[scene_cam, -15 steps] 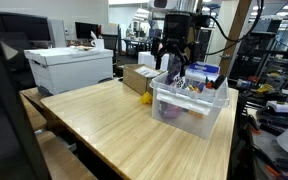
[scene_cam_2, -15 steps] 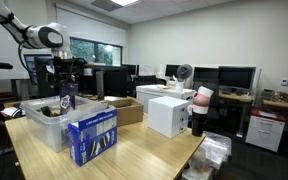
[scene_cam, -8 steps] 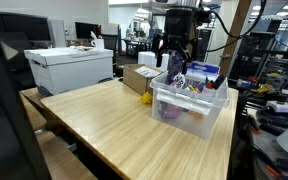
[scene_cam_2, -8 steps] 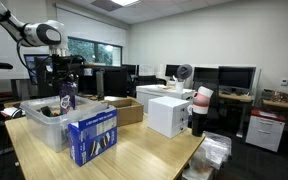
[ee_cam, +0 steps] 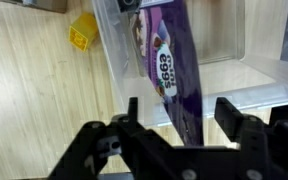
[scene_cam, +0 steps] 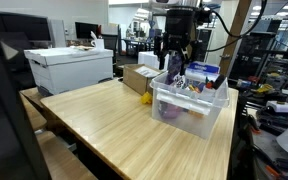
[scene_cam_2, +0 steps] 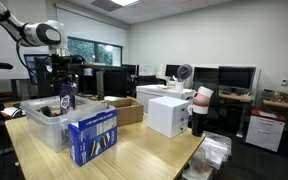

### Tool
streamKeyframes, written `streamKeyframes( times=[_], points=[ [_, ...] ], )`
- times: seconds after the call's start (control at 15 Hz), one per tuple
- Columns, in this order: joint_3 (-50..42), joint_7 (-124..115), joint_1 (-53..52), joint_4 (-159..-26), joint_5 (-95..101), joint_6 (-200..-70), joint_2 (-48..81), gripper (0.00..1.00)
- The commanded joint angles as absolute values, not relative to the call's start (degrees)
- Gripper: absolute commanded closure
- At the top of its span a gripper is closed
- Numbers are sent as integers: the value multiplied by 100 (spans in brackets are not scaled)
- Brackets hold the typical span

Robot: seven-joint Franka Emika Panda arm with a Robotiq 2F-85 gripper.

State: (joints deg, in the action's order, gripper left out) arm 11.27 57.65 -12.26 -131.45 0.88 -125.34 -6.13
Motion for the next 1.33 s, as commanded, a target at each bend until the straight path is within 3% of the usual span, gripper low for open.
streamKeyframes(
  times=[0.0,0.47,0.8,0.87,1.27],
  points=[
    [1132,5576,-1263,-13179,265,-12420,-728,48],
    [1128,5581,-1260,-13177,267,-12419,-725,91],
    [1125,5607,-1261,-13167,254,-12402,-717,100],
    [1126,5608,-1261,-13167,257,-12401,-715,96],
    [1131,5564,-1256,-13168,312,-12397,-710,96]
  ],
)
